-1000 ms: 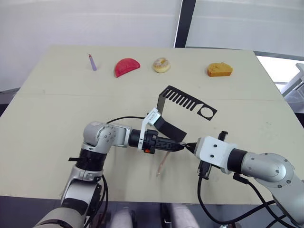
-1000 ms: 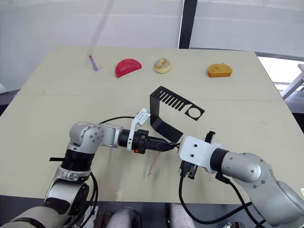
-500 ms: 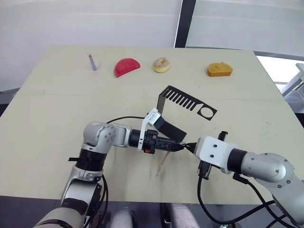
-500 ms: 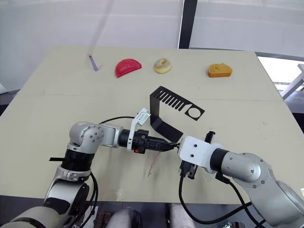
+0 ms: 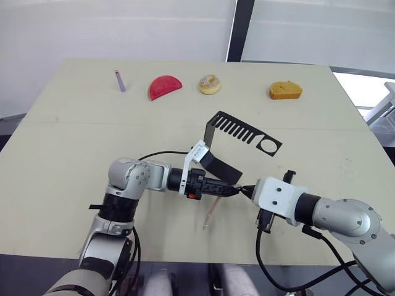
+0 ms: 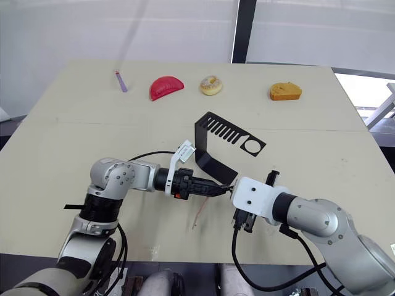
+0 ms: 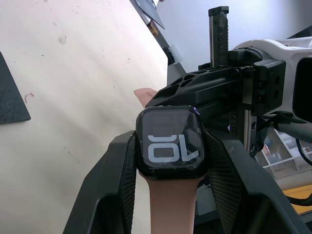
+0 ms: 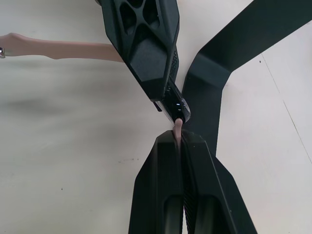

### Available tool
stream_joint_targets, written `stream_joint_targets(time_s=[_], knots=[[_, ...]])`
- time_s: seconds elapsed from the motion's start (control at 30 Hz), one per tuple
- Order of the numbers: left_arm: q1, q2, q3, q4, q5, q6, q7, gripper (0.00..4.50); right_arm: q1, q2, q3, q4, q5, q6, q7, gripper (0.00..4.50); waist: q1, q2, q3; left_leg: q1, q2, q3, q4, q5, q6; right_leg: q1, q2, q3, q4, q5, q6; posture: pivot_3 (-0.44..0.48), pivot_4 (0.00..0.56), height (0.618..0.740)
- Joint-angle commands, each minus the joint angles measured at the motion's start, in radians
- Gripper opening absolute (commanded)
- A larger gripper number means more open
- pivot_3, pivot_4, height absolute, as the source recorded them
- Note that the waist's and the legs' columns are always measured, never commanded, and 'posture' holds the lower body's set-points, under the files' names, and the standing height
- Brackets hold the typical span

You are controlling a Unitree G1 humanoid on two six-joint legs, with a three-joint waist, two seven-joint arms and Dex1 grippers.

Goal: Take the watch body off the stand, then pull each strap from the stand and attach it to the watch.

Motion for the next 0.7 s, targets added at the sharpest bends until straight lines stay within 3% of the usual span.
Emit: stream_joint_targets(time_s=[0.03,0.7], knots=[[-0.024,-0.046,-0.032,-0.073,-0.071,-0.002,-0.03,1.6,-0.01,0.018,0.011,-0.053,0.006,-0.039,0.009,0.0,0.0,0.0,0.0,0.0,0.0,0.0,0.0,0.0,0.0,0.0,0.0,0.0,0.0,0.0,0.0,0.0,0.15,0.737],[-0.016,-0.031,-0.045,-0.062,-0.049,-0.026,-0.033,1.6,-0.01,0.004,-0.029,-0.082,0.014,-0.027,0.02,0.0,0.0,0.0,0.0,0.0,0.0,0.0,0.0,0.0,0.0,0.0,0.0,0.0,0.0,0.0,0.0,0.0,0.15,0.737]])
